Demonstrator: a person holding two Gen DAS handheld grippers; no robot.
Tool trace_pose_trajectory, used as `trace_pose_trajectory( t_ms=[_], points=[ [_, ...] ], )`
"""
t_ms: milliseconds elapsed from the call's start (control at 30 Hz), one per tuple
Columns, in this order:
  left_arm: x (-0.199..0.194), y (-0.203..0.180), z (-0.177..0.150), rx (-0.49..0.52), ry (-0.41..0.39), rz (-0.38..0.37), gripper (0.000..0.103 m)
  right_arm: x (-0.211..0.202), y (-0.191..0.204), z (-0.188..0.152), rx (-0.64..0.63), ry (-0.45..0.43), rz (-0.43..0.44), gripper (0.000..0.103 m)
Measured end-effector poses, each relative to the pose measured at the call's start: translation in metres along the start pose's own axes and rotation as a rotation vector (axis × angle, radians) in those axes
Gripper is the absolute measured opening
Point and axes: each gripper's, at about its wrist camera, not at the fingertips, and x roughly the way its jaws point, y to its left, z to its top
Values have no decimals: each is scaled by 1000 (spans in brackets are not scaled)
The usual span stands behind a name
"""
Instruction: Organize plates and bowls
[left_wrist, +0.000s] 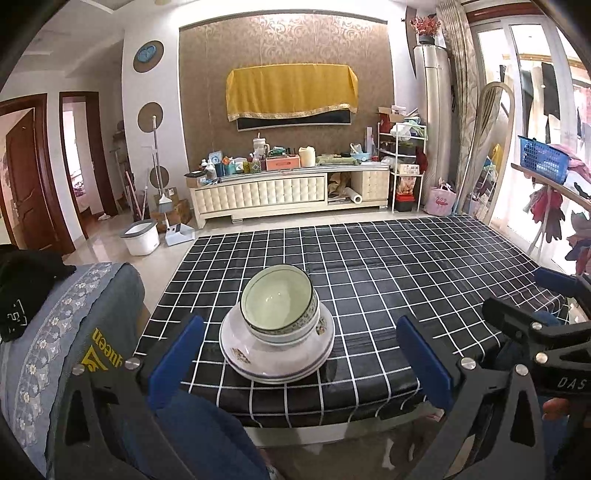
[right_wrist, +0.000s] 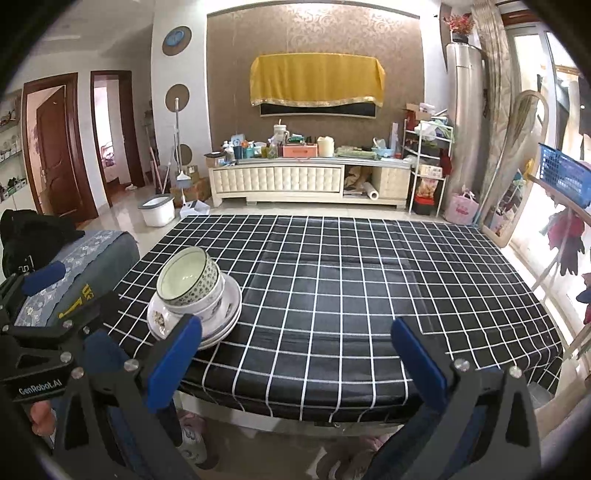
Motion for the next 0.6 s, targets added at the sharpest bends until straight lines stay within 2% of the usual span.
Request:
trace_pose_trajectory(
  t_ms=[600],
  points=[
    [-22, -14, -8, 12, -9, -47, 103, -26, -5, -18, 38, -40, 0, 103]
  ],
)
